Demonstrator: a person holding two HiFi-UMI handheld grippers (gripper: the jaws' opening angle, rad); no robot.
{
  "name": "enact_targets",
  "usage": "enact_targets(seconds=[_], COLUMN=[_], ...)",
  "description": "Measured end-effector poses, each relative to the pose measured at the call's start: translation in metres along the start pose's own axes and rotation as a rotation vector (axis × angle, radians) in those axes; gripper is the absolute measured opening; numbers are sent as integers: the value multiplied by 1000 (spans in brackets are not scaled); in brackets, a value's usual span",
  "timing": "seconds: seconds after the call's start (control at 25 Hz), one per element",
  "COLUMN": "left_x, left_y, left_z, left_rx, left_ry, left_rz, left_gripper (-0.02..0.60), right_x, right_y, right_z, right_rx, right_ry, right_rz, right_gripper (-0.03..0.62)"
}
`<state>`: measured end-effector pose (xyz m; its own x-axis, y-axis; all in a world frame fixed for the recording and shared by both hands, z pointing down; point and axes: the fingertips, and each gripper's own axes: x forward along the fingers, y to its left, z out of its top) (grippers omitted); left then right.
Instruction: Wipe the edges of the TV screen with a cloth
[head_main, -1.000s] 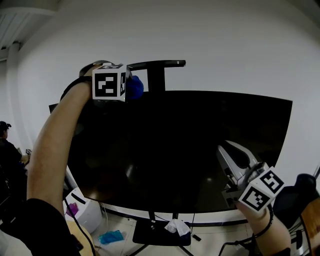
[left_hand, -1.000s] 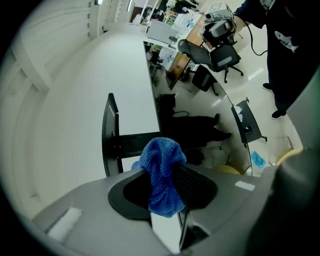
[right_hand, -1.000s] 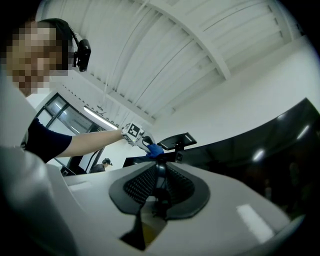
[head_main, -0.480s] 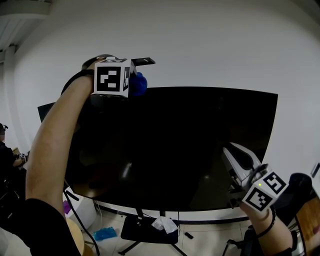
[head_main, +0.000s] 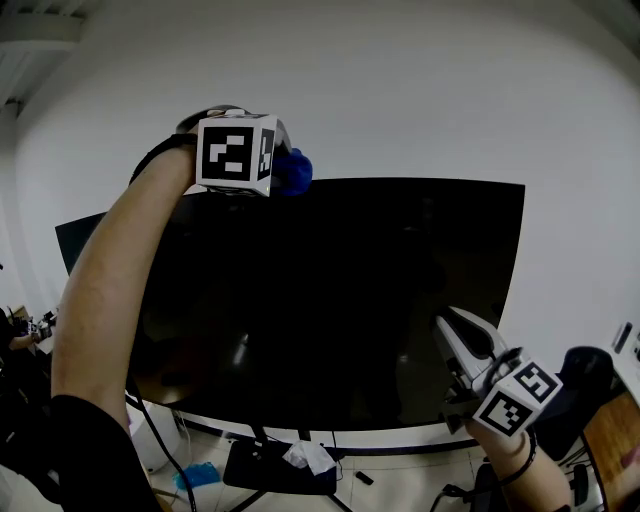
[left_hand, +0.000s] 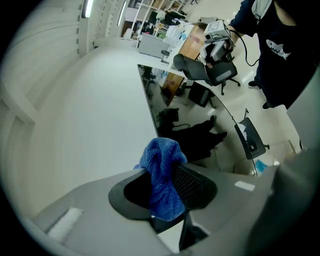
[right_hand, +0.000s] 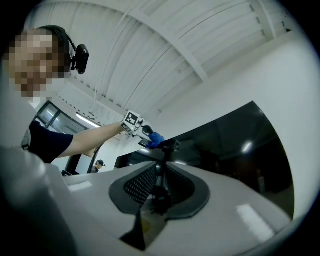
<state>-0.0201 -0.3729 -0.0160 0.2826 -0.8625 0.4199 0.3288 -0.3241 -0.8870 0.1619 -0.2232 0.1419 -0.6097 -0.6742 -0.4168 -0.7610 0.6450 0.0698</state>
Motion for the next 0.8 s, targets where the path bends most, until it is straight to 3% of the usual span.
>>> enact_targets(seconds=[0.36,0.8], left_x=[24,51], left_y=[36,82], left_z=[94,233], left_rx=[-37,-29], left_ry=[11,-51], left_rz=[-24,-33], left_gripper=[110,110], right_x=[-74,-162], right_y=[-62,-148], right_z=[17,38], right_rx=[33,64], right_ry=[14,8], right_rz=[65,36], right_gripper=[49,49])
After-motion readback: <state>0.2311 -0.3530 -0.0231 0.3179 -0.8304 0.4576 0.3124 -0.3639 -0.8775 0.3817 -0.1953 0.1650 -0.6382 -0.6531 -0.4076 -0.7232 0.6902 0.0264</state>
